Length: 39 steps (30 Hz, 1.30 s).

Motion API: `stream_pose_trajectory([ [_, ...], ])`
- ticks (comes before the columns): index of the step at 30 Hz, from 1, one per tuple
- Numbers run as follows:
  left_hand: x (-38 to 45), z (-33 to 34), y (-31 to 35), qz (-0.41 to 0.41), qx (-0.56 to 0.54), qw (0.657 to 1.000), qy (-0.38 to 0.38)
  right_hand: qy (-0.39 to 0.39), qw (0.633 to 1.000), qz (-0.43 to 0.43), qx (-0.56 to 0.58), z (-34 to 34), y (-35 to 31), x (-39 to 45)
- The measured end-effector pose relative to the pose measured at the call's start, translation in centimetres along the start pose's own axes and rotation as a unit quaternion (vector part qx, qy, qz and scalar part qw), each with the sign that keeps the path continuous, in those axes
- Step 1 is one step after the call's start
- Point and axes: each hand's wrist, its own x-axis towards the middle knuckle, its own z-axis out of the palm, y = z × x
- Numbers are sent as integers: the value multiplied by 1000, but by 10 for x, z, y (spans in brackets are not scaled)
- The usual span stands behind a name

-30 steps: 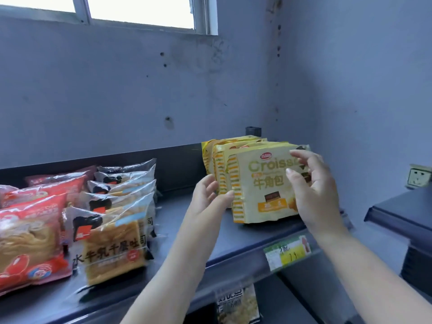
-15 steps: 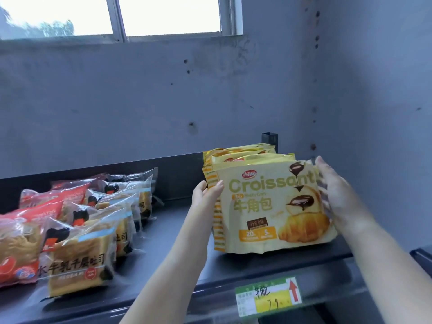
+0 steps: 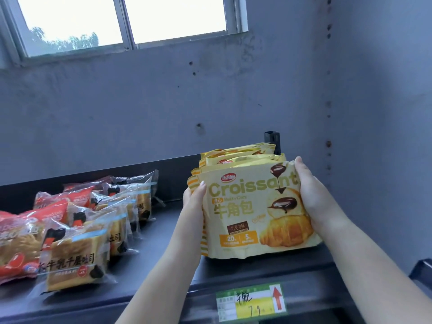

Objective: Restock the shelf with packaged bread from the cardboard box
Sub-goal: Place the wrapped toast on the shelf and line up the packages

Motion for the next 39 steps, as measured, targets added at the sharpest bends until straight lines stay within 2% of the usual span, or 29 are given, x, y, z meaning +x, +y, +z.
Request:
stream_pose_trajectory([
  [3,-1,-6,4,29,11,1000,4,21,1000,-8,-9,-5,-10,-3],
  [5,5,-13,17,64,9,997,29,58,998,-32,-15,-13,-26,1],
  [7,18,-19,36,78,22,996,46,59,997,-46,-30,-17,-45,9],
  [10,44,-21,61,37,49,997,51,31,995,-35,-87,-14,-69,29],
  [15,68,-11,77,-68,7,998,17,-27,983,19,-181,5,-89,58],
  [21,77,-3,72,-82,55,995,-30,-62,967,64,-239,14,-86,68],
  [25,94,-13,79,-68,91,993,-22,-32,972,34,-229,9,-83,87],
  [29,115,-13,82,-76,130,989,8,-8,983,58,-172,8,-83,103],
  [34,130,-2,79,-128,147,981,11,-30,982,109,-154,9,-77,119],
  [39,133,9,78,-134,146,980,-18,-49,978,96,-181,16,-74,129],
])
